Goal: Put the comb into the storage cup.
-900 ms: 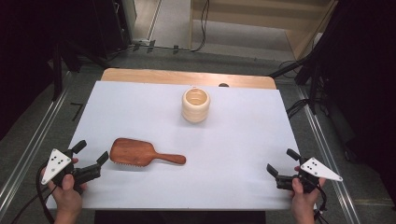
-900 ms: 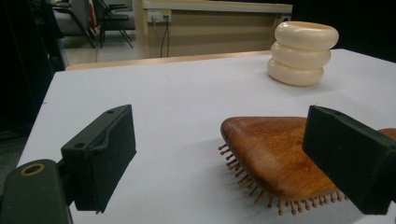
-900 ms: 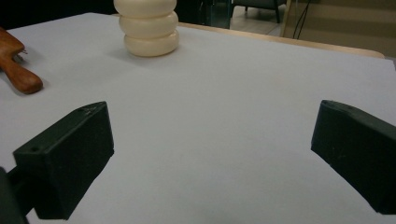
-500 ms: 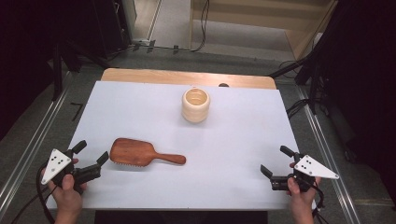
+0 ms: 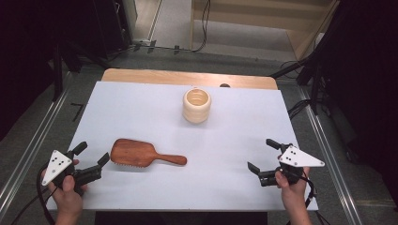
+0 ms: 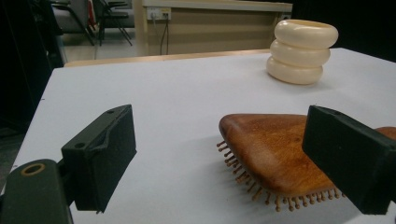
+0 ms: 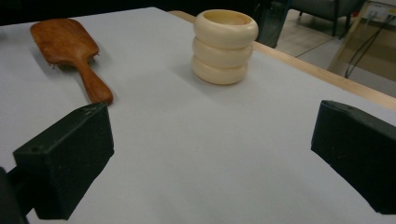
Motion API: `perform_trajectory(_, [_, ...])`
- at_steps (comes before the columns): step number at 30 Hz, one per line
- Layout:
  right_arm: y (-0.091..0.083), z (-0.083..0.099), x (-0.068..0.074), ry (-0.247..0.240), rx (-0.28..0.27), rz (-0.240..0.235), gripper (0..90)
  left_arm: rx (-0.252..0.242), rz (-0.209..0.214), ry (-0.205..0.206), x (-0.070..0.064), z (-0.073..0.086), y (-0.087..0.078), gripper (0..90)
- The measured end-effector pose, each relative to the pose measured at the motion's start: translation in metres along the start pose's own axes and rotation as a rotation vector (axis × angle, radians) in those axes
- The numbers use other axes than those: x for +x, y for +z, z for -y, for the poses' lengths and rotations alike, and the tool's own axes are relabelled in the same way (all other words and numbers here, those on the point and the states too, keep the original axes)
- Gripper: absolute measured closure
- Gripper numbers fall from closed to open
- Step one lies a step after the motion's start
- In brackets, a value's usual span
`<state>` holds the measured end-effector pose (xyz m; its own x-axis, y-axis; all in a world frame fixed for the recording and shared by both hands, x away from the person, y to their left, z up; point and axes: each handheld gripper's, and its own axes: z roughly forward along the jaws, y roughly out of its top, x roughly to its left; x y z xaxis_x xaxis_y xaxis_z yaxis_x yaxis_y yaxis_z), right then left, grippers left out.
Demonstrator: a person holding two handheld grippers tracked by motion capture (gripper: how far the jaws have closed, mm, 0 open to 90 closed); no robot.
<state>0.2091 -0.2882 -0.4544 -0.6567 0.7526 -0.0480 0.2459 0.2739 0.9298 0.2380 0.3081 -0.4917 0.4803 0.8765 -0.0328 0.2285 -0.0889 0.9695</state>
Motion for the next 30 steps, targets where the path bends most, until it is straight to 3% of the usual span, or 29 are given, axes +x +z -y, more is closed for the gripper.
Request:
perform_trajectory(13, [0.032, -0.038, 0.013, -0.054, 0.042, -0.091, 0.0, 0.001, 0.0, 0.005, -0.001, 0.0, 0.0, 10.2])
perform_trajectory(24, [0.062, -0.054, 0.022, -0.092, 0.071, -0.162, 0.0, 0.0, -0.029, 0.015, -0.002, 0.0, 0.0, 10.1])
perform_trajectory(30, [0.073, -0.058, 0.026, -0.101, 0.094, -0.177, 0.0, -0.001, -0.031, 0.015, -0.003, 0.0, 0.0, 10.1])
